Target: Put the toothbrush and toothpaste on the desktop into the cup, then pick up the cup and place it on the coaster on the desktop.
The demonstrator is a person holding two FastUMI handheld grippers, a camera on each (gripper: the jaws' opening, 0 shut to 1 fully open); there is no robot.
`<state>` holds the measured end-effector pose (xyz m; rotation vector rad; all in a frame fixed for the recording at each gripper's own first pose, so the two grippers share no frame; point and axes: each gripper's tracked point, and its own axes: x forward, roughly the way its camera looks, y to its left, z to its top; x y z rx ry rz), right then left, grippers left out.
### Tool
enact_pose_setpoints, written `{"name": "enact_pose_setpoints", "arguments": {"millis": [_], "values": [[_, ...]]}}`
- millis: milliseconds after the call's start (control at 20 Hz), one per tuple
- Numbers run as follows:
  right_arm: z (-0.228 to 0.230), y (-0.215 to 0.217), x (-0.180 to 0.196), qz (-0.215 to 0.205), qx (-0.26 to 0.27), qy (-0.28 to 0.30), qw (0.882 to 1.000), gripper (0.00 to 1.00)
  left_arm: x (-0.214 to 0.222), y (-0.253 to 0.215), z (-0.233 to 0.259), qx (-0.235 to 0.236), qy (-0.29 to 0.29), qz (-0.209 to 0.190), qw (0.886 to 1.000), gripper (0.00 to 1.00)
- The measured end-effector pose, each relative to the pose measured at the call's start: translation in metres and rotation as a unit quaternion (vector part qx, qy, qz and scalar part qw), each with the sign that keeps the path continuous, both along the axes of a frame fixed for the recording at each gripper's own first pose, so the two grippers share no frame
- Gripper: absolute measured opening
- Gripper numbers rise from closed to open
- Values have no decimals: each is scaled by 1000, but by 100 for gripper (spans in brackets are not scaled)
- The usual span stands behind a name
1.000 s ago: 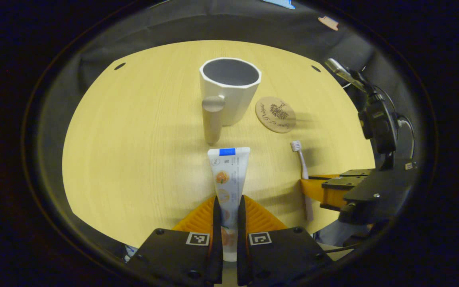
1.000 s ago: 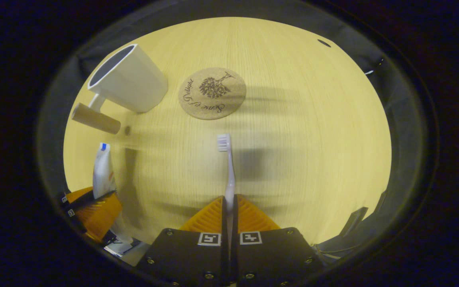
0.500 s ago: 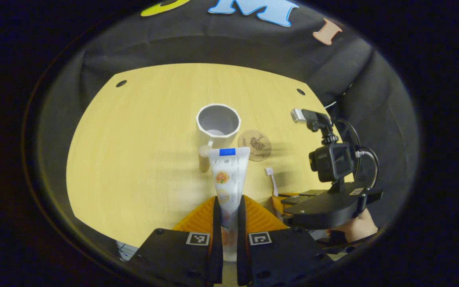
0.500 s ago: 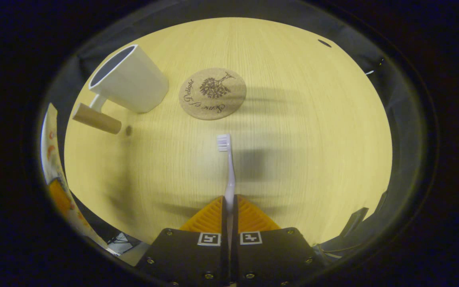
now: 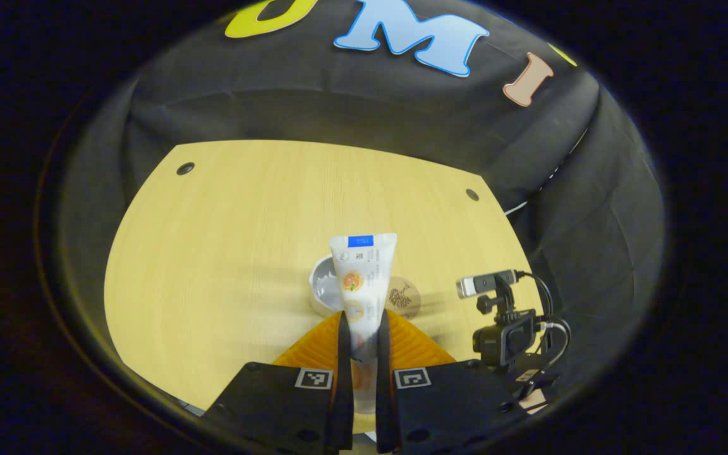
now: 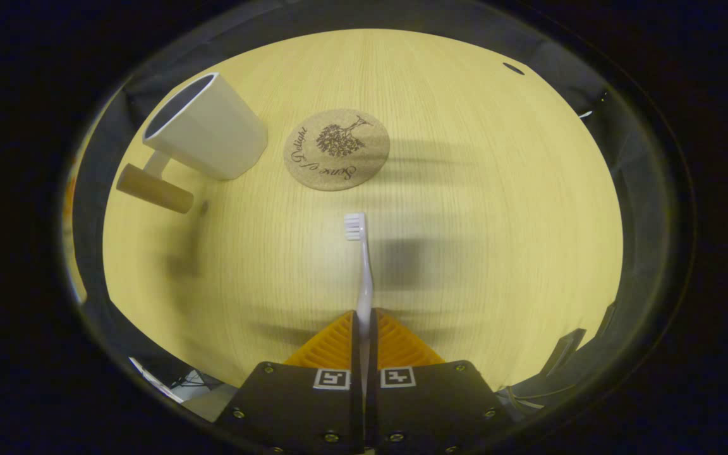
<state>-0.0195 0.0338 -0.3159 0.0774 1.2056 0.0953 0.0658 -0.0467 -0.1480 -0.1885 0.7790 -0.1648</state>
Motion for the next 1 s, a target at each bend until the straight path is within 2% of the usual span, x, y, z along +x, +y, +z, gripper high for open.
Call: {"name": "enact_pose_setpoints", "arguments": {"millis": [200,400,550,800,1000], "values": [[2,0,1,-6,13,-18,1000,3,50,7,6,0,-28,-10,1000,22],[0,-1,1,-34,45,-10,998,3,77,3,5,10,-59,-25,998,22],[0,-1,0,-39,50,-11,998,4,98,5,11,20,-85,-35,996,21],[1,-1,0,-26,36,-18,999,4,124,-8,8,8,-119,-37,992,20],[1,-2,1,-40,58,-20,997,3,127,5,-7,29,-144,-39,988,21]]}}
